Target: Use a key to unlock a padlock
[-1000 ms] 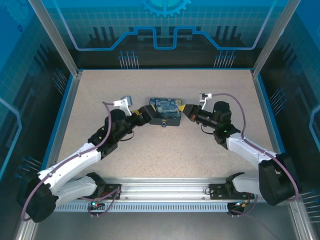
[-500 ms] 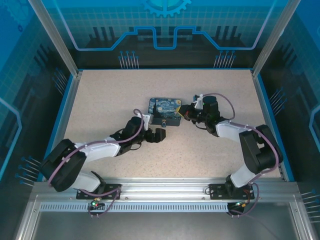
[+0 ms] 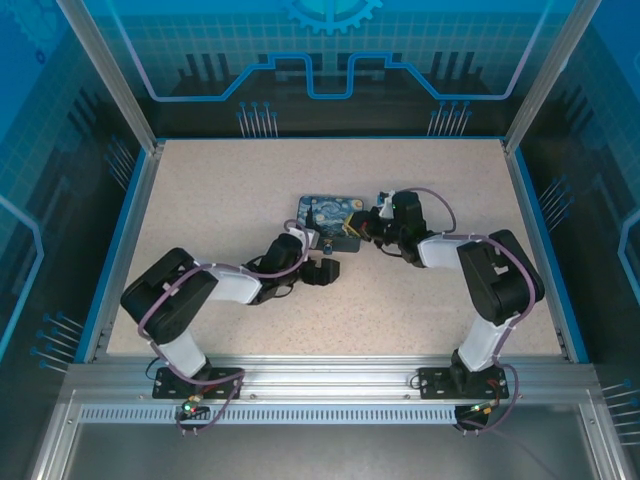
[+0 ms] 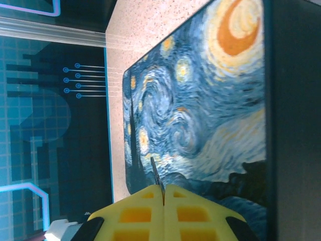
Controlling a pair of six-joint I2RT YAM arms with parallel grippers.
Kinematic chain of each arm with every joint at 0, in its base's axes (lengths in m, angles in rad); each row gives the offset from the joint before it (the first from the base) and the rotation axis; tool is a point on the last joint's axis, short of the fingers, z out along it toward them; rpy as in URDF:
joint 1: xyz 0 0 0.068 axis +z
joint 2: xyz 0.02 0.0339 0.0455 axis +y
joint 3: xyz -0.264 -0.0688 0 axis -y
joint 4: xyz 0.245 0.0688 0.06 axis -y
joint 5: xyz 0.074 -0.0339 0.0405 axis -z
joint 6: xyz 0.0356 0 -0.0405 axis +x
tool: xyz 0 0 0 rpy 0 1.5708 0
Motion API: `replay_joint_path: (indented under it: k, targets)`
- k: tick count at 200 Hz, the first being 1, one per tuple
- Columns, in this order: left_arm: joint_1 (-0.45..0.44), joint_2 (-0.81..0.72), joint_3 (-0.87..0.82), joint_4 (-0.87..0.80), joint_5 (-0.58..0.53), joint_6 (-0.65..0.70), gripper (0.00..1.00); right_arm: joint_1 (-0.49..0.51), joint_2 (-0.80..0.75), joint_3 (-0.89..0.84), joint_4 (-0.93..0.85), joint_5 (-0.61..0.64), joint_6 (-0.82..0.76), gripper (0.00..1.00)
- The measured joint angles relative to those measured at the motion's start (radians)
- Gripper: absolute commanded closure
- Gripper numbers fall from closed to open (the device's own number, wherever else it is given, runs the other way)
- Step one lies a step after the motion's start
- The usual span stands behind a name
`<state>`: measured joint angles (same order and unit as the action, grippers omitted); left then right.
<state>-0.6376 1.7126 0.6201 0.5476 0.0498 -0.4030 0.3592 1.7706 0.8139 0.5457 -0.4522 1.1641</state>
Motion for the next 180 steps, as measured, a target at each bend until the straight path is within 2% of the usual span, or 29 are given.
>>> replay_joint_path:
  k: [53, 180]
  targets:
    - [-0.014, 0.113, 0.055, 0.138, -0.035, 0.02, 0.05, -0.014, 0.004, 0.048, -0.033, -0.001, -0.005, 1.0]
    - [-0.04, 0.233, 0.068, 0.36, -0.142, 0.047, 0.06, -0.022, 0.039, 0.113, -0.093, -0.001, -0.026, 1.0]
